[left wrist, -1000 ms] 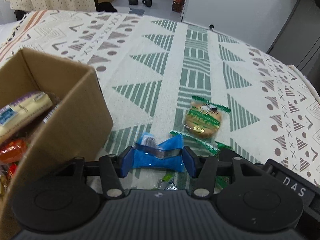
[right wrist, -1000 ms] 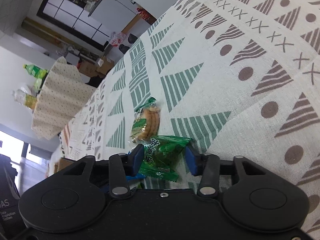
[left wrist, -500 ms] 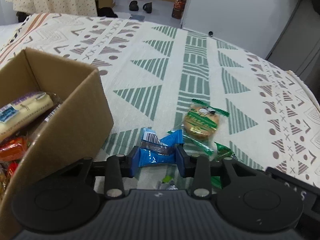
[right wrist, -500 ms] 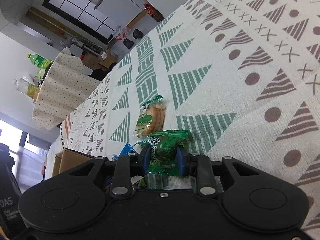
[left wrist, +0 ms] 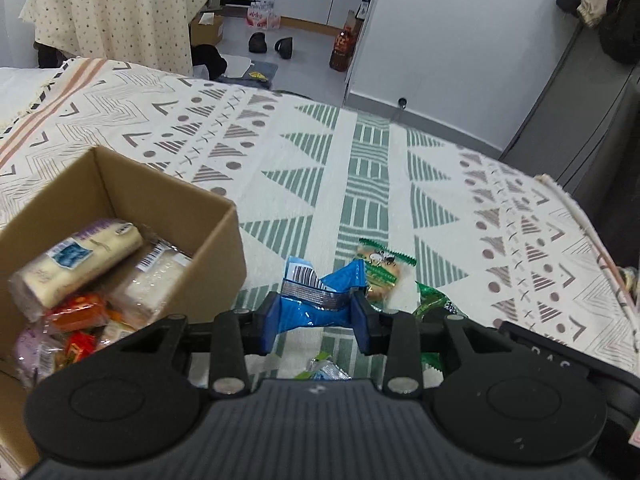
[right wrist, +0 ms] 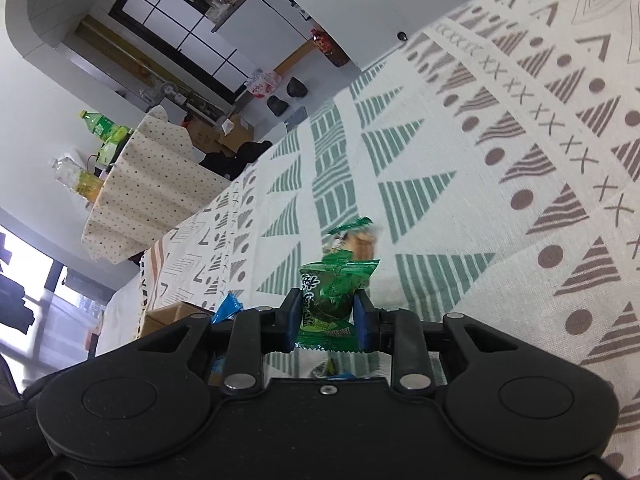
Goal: Organize snacks
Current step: 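Lift and carry both held candies over the cardboard box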
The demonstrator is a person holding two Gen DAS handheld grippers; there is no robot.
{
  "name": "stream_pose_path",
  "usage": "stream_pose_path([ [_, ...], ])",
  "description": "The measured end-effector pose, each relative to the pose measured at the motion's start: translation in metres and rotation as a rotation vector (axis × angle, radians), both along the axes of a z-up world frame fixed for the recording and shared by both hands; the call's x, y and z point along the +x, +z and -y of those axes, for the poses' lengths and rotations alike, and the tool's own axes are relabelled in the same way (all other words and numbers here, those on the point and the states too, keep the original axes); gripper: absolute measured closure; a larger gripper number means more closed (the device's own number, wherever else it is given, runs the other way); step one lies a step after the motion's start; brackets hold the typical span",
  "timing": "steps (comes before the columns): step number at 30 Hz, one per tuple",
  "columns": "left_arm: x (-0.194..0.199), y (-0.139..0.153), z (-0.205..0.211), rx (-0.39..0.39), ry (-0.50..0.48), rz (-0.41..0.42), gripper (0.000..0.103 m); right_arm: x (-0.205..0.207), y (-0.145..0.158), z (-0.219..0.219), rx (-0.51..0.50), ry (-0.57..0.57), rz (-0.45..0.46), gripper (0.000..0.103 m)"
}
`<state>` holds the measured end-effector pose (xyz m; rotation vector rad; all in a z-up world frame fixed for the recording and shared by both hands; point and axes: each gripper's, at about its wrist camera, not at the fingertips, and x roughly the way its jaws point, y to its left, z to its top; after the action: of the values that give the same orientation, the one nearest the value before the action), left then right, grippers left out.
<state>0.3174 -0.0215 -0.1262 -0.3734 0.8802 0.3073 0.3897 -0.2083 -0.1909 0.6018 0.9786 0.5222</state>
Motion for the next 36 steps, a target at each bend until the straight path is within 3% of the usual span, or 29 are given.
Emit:
stream_pose_path([
  [17, -0.041, 0.039, -0.036, -0.011, 0.041, 0.055, 0.066, -0.028, 0.060, -0.027, 0.033, 0.046, 0.145, 0.076],
  [36, -0.078, 0.056, -0.103, -0.039, 0.114, 0.068, 0.066, -0.056, 0.084, -0.084, -0.009, 0.139, 0.230, 0.076],
])
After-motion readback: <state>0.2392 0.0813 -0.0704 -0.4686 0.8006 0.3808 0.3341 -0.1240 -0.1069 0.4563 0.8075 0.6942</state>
